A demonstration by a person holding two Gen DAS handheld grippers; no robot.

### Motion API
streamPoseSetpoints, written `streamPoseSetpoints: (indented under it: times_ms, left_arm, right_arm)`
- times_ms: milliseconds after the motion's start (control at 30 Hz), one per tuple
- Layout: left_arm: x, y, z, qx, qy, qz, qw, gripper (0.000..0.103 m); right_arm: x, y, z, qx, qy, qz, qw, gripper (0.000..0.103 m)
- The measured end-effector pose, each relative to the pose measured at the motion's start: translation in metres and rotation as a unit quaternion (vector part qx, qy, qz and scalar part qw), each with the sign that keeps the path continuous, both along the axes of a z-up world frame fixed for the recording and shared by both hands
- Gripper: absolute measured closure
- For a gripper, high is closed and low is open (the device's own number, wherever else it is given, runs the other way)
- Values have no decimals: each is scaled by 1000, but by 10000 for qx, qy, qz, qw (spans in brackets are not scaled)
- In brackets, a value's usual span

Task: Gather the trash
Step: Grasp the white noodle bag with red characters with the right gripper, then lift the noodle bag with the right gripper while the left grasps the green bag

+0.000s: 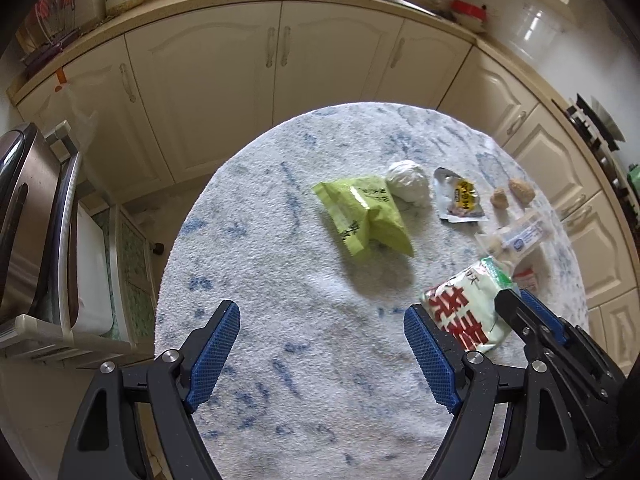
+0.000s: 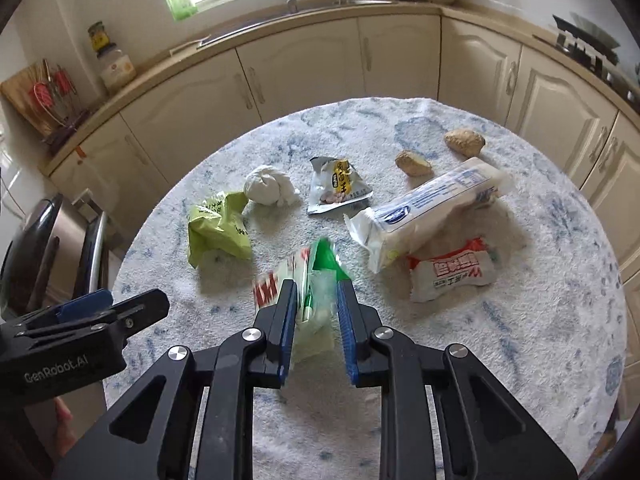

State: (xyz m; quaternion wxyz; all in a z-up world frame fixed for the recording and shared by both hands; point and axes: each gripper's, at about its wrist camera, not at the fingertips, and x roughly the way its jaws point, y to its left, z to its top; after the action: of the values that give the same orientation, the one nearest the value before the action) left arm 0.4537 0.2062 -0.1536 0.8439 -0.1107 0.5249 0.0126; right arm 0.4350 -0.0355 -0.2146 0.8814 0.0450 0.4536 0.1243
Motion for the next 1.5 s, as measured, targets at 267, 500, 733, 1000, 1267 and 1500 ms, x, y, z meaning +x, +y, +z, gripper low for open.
streamPoseSetpoints:
  times_ms: [267, 500, 733, 1000, 1267, 1500]
  left_arm:
    - [2, -13, -9, -7, 115, -137, 9998, 19]
    - [6, 0, -23, -73, 227, 42, 9997, 19]
    - [5, 14, -30, -98, 269, 213, 9994, 19]
    - [-1, 10, -31, -145, 279, 184, 9993, 19]
    - [8, -1, -22, -159, 167, 158, 9996, 19]
    - [37, -17, -16, -158, 90, 115, 9998, 19]
  right_arm:
    - [2, -4, -28, -138, 385, 24, 9992, 1]
    - [0, 31, -47, -963, 115, 211, 9951, 0]
    - [-12, 34, -43, -741, -168, 366, 9964, 32]
    - [-11, 27, -39, -573, -184, 179, 9980, 33]
    - [-10, 0, -7, -318, -504, -161, 9981, 33]
    - [-3, -22, 25, -156, -824, -191, 9963, 33]
